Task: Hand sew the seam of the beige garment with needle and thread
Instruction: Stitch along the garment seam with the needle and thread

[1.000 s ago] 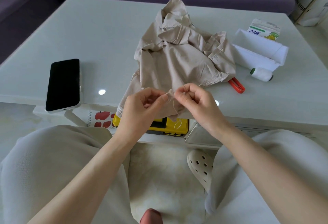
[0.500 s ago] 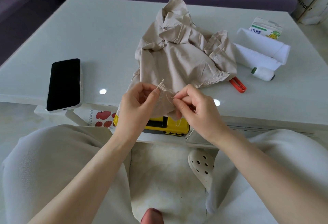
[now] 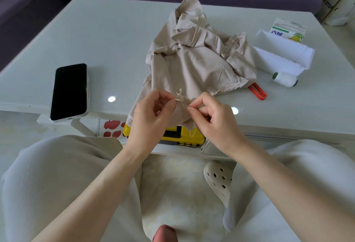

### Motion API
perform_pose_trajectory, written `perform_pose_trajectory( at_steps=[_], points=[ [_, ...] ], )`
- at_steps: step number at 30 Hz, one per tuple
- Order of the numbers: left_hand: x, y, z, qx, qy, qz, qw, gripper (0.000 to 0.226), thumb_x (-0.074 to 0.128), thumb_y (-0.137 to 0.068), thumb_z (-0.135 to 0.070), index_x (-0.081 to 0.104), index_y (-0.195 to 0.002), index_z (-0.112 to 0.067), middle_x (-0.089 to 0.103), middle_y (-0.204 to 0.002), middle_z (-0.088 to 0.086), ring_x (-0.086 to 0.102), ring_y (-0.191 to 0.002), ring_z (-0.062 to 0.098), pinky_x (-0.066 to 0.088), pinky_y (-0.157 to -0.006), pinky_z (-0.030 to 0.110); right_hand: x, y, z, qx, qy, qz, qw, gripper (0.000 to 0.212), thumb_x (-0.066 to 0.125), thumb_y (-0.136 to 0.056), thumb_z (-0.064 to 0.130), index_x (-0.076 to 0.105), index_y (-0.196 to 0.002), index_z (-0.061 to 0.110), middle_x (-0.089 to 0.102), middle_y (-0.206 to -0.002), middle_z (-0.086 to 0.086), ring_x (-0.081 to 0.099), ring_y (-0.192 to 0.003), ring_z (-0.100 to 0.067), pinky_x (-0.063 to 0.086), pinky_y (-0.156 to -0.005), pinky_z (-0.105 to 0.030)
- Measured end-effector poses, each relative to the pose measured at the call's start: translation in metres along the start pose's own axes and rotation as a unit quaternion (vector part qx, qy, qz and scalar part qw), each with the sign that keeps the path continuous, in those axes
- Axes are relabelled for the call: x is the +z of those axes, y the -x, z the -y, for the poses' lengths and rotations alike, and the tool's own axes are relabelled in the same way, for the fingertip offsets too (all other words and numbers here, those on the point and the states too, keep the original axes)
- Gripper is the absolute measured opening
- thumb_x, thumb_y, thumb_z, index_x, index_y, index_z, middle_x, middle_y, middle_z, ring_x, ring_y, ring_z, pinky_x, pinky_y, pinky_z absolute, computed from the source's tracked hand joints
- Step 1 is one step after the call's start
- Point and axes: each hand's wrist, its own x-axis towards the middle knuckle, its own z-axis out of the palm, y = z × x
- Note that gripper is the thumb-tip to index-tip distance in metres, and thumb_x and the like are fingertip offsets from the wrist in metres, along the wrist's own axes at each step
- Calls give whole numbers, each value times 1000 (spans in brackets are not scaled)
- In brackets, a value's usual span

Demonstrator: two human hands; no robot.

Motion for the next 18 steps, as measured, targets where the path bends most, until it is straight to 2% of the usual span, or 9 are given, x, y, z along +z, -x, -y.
perform_pose_trajectory(
  at_steps=[4, 9, 11, 15, 18],
  points=[
    [0, 2, 0, 32, -32, 12, 999, 22, 57, -90, -3, 58, -81, -23, 55, -65, -13, 47, -61, 6, 39, -59, 17, 4, 2, -1, -1, 22, -1, 1000, 9, 56, -93, 9, 53, -85, 6, 62, -53, -3, 53, -45, -15, 38, -46, -19],
    [2, 3, 2, 57, -62, -2, 996, 18, 58, -89, -3, 58, -81, -20, 59, -72, -5, 54, -70, 15, 41, -63, 15, 7, 4, -1, 1, 32, -11, 999, 10, 53, -93, 10, 51, -86, 4, 58, -49, -3, 51, -43, -18, 38, -44, -26],
    [4, 6, 0, 67, -71, 2, 995, 18, 59, -89, -3, 59, -80, -18, 60, -73, -6, 54, -70, 11, 41, -64, 12, 9, 5, -1, 9, 34, -15, 999, 10, 53, -93, 11, 50, -86, 5, 56, -47, -5, 50, -41, -19, 38, -44, -31],
    [9, 12, -6, 109, -110, 18, 988, 21, 60, -88, 1, 57, -77, -17, 58, -68, -18, 55, -71, -4, 40, -66, 6, 13, 4, 0, 39, 9, -25, 999, 11, 49, -92, 14, 44, -84, 21, 52, -47, -1, 49, -44, -17, 36, -48, -18],
    [9, 10, -5, 110, -119, 15, 987, 20, 59, -89, -1, 57, -80, -18, 59, -73, -18, 56, -73, -4, 40, -67, 6, 12, 4, 3, 82, -44, 4, 996, 8, 48, -97, 10, 46, -92, 15, 53, -51, -12, 45, -42, -13, 33, -45, -17]
  ],
)
